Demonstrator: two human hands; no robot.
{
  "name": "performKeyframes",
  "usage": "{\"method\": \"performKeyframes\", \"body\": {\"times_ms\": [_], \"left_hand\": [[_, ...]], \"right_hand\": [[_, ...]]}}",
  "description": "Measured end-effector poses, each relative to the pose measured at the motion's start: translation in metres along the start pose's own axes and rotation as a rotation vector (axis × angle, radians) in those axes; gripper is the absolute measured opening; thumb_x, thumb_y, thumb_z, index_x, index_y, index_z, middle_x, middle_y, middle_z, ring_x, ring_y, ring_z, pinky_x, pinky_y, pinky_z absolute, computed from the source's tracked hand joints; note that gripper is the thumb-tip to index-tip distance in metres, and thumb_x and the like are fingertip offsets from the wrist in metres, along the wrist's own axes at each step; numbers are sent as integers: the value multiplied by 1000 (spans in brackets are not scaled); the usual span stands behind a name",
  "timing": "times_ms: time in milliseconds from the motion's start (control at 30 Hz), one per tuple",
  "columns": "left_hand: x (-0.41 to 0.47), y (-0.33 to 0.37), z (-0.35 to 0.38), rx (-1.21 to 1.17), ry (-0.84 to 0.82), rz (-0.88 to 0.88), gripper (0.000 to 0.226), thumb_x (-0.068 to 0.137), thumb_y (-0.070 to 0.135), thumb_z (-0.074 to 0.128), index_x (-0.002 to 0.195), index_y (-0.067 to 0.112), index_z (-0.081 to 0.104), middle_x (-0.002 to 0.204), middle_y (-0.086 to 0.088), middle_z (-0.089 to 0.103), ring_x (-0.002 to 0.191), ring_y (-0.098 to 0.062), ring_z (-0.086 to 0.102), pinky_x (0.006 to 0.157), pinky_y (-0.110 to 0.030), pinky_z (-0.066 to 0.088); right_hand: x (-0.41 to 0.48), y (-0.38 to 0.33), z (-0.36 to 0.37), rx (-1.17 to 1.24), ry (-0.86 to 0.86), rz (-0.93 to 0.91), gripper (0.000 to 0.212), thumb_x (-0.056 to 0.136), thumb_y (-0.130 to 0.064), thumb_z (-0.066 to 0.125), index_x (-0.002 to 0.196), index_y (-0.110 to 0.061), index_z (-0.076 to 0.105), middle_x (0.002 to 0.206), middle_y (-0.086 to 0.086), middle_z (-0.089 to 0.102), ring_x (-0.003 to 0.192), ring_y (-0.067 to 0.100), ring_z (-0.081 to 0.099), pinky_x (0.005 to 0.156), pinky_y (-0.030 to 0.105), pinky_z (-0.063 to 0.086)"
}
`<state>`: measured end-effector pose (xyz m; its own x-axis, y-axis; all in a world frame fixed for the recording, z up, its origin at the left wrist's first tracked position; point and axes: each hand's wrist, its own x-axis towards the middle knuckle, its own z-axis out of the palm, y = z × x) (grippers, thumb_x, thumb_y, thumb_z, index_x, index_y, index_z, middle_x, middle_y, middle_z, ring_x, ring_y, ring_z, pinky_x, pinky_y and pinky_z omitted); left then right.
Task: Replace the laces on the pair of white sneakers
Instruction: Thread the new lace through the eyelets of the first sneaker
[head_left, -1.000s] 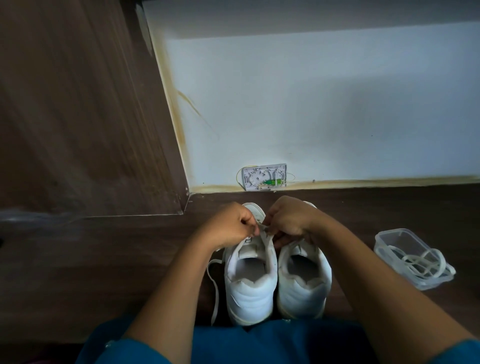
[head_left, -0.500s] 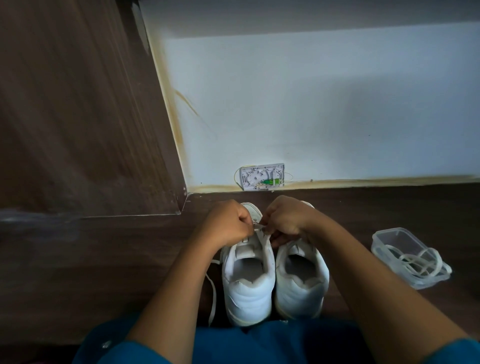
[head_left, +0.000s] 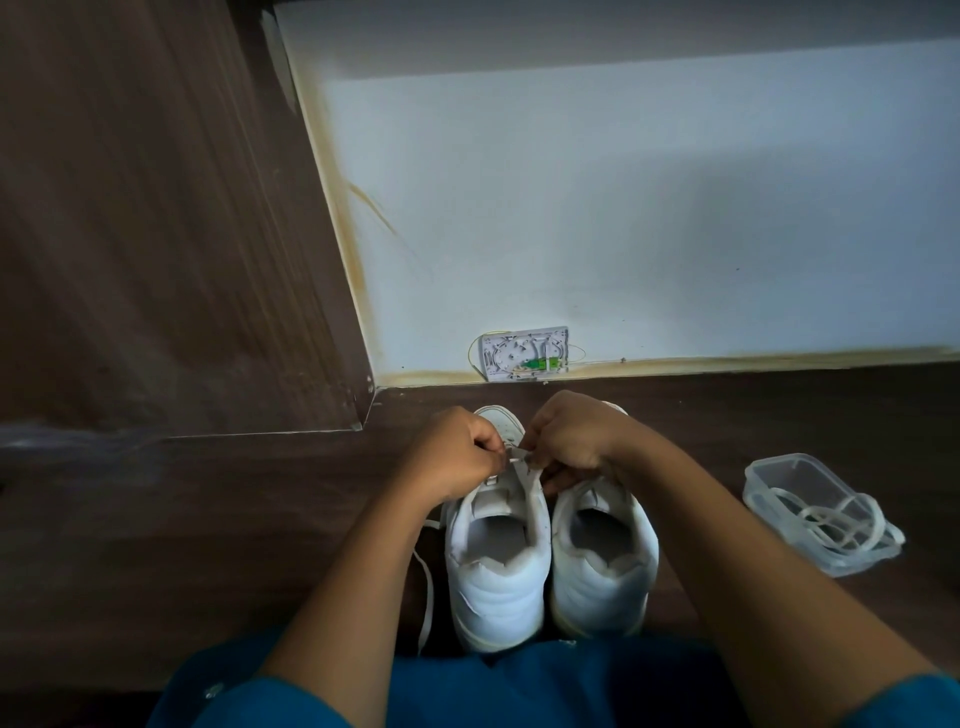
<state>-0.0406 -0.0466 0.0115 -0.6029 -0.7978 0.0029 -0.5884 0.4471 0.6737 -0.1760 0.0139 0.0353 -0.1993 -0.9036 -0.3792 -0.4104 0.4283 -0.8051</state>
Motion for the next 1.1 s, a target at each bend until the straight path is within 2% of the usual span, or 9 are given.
{"method": "performKeyframes", "body": {"times_ms": [300, 467, 567, 633, 700, 833, 967, 1033, 1100], "left_hand": [[3, -4, 9, -46, -14, 3, 27, 80, 6, 69, 58, 21, 62, 58, 4, 59, 55, -8, 51, 60, -22, 43], [5, -4, 8, -59, 3, 25, 19, 75, 4, 64, 70, 21, 62, 71, 4, 57, 69, -13, 54, 69, -28, 46], [4, 0, 4, 57, -39, 83, 20, 71, 28, 54, 72, 13, 68, 75, -5, 59, 77, -19, 58, 75, -32, 48], [5, -1, 2, 110, -19, 73, 33, 78, 40, 54, 73, 10, 69, 79, -5, 58, 89, -24, 59, 85, -35, 46], [6, -1, 1, 140, 7, 92, 28, 80, 47, 61, 72, 21, 70, 79, 7, 50, 97, -27, 55, 90, -40, 44], [6, 12, 5, 36, 53, 158, 27, 82, 25, 68, 59, 33, 59, 72, 10, 49, 77, -20, 56, 76, -38, 51], [5, 39, -12, -540, 245, 218, 27, 89, 2, 58, 68, 18, 59, 50, 9, 54, 47, -1, 46, 49, -14, 39], [2, 48, -21, -740, 269, 261, 23, 91, 1, 53, 72, 12, 59, 48, 6, 56, 44, -2, 48, 45, -13, 38], [-1, 52, -21, -786, 224, 284, 20, 92, 3, 52, 76, 12, 60, 52, 4, 60, 49, -8, 52, 46, -17, 39]], "right_hand": [[2, 6, -2, -7, -66, -65, 18, 91, 9, 48, 94, 7, 66, 71, 12, 63, 61, 17, 64, 59, 23, 58], [4, 6, 3, -229, 104, -130, 21, 87, 3, 58, 71, -8, 65, 68, 8, 64, 58, 19, 62, 64, 28, 57], [5, 2, -1, -535, 273, -200, 16, 86, -4, 52, 89, -2, 68, 88, 15, 69, 80, 27, 65, 76, 31, 53], [5, -2, -12, -209, 475, -233, 16, 84, 3, 49, 87, -2, 63, 84, 17, 67, 73, 30, 67, 70, 36, 57], [0, -7, -29, 469, 625, -286, 23, 88, 8, 40, 78, -7, 54, 71, 11, 59, 51, 22, 61, 49, 27, 52], [-11, -9, -36, 1052, 378, -407, 25, 96, 2, 38, 77, -12, 47, 71, 8, 58, 47, 15, 59, 44, 19, 46], [-12, 0, -30, 575, 288, -330, 11, 87, 4, 56, 87, -8, 55, 71, 11, 60, 49, 18, 58, 44, 22, 45], [-14, 5, -21, 184, 110, -327, 11, 85, 0, 63, 94, -6, 60, 68, 6, 62, 54, 18, 59, 47, 22, 48], [-15, 5, -6, 159, -46, -384, 7, 88, -4, 63, 89, -11, 62, 63, -2, 64, 55, 14, 60, 49, 19, 49]]}}
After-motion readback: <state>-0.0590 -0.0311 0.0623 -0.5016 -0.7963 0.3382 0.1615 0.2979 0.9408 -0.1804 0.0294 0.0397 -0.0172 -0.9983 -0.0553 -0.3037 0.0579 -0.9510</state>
